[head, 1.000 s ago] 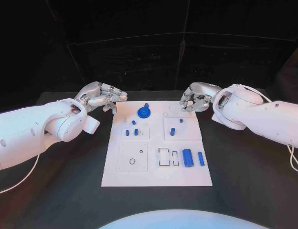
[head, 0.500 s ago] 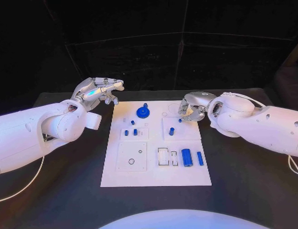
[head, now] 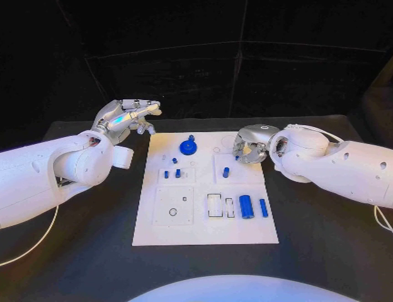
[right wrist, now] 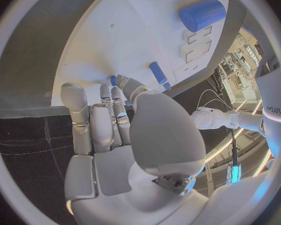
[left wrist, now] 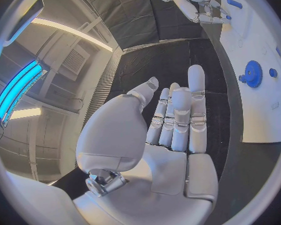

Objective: Assemble the parts on the task board

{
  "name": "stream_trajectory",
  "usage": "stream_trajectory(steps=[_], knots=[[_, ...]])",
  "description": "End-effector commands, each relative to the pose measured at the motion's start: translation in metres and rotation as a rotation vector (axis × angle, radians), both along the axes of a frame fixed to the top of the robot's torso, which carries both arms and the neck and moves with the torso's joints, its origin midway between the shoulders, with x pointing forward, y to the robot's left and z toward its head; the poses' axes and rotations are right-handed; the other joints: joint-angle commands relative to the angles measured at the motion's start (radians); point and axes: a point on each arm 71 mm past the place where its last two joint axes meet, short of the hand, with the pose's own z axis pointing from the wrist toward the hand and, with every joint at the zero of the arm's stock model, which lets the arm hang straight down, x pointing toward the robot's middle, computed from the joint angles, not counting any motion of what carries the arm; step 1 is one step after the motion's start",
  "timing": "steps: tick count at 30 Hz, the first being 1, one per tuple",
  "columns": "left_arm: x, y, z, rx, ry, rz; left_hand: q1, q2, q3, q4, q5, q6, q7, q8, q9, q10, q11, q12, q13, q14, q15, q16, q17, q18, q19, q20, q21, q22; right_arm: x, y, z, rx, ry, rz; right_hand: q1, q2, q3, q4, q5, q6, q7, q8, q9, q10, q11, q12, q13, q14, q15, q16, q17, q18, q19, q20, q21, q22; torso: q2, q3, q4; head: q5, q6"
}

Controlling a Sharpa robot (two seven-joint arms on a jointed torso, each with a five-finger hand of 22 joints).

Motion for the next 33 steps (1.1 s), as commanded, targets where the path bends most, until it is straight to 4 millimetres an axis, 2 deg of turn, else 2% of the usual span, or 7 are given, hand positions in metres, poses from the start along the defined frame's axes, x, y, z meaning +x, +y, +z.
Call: stream_trajectory(steps=[1, 5, 8, 19, 23, 33], knots=[[0.0003, 0.0005, 0.0021, -0.014, -0.019, 0.011, 0.007, 0.005, -0.006, -0.002, -0.001, -0.008, 0.004, 0.000, -0.002, -0.008, 0.002, 0.004, -0.001, -0.006, 0.002, -0.005, -0.003, 0.004, -0.006, 0.002, -0.004, -0.002, 0.0002, 0.0002, -0.0023, -0.026, 0.016, 0.007, 0.010, 0.001, 0.014, -0.002, -0.002, 0.011, 0.000, -0.007, 0.001, 0.013, 0.000, -0.009, -0.010, 0.029, -0.001, 0.000, -0.002, 0.004, 0.003, 0.001, 0.003, 0.001, 0.000, 0.0005, -0.0002, 0.002, -0.002], [0.0007, 0.0011, 0.0017, -0.010, -0.015, 0.017, 0.009, 0.010, -0.005, -0.002, -0.001, -0.009, 0.004, 0.000, -0.001, -0.009, 0.003, 0.007, -0.001, -0.007, 0.003, -0.006, -0.005, 0.004, -0.005, 0.003, -0.007, -0.004, 0.0007, 0.0007, -0.0039, -0.031, 0.021, 0.005, 0.012, 0.007, 0.032, -0.006, -0.005, 0.027, 0.001, -0.005, 0.002, 0.032, -0.001, -0.008, -0.022, 0.030, -0.002, 0.005, 0.004, 0.003, 0.006, 0.001, 0.008, 0.009, 0.000, 0.0005, -0.0003, 0.002, -0.003], [0.0012, 0.0016, 0.0012, -0.007, -0.012, 0.022, 0.010, 0.014, -0.004, -0.001, -0.001, -0.008, 0.004, 0.001, -0.001, -0.010, 0.003, 0.008, -0.001, -0.007, 0.003, -0.006, -0.006, 0.004, -0.005, 0.003, -0.008, -0.004, 0.0008, 0.0016, -0.0049, -0.033, 0.022, 0.005, 0.014, 0.012, 0.053, -0.010, -0.029, 0.039, 0.001, -0.006, 0.002, 0.047, -0.003, -0.010, -0.032, 0.032, -0.003, 0.009, 0.007, 0.002, 0.009, -0.001, 0.012, 0.013, -0.001, 0.0012, -0.0003, 0.001, -0.004], [0.0019, 0.0011, 0.0005, -0.006, -0.005, 0.017, 0.011, 0.018, -0.003, 0.000, -0.001, -0.007, 0.003, 0.003, 0.000, -0.012, 0.003, 0.009, -0.002, -0.007, 0.003, -0.007, -0.008, 0.005, -0.004, 0.003, -0.009, -0.006, 0.0007, 0.0057, -0.0097, -0.038, 0.019, -0.001, 0.008, 0.014, 0.075, -0.014, -0.039, 0.054, 0.002, -0.007, 0.003, 0.064, -0.005, -0.012, -0.045, 0.032, -0.004, 0.013, 0.010, 0.001, 0.011, -0.002, 0.017, 0.020, -0.001, 0.0002, -0.0006, -0.002, -0.009], [0.0026, 0.0021, 0.0000, -0.005, 0.000, 0.016, 0.012, 0.019, -0.003, 0.000, -0.001, -0.004, 0.002, 0.005, 0.001, -0.014, 0.002, 0.010, -0.002, -0.008, 0.003, -0.008, -0.010, 0.005, -0.004, 0.003, -0.010, -0.007, 0.0013, 0.0049, -0.0102, -0.042, 0.004, -0.020, 0.012, 0.024, 0.102, -0.021, -0.083, 0.071, -0.001, -0.006, 0.003, 0.084, -0.010, -0.012, -0.049, 0.035, -0.009, 0.021, 0.020, -0.001, 0.017, -0.006, 0.027, 0.036, -0.001, 0.0003, -0.0009, -0.002, -0.011], [0.0029, 0.0039, -0.0004, -0.004, 0.005, 0.012, 0.021, 0.022, -0.002, -0.005, -0.001, 0.002, -0.001, 0.011, 0.002, -0.017, 0.000, 0.014, -0.002, -0.012, 0.002, -0.012, -0.019, 0.005, -0.003, 0.003, -0.015, -0.010, -0.0006, 0.0070, -0.0115, -0.060, 0.003, -0.027, 0.007, 0.019, 0.118, -0.028, -0.088, 0.086, -0.005, -0.005, 0.004, 0.101, -0.014, -0.011, -0.050, 0.035, -0.013, 0.025, 0.022, -0.003, 0.025, -0.010, 0.039, 0.054, -0.001, 0.0001, -0.0008, -0.005, -0.012]])
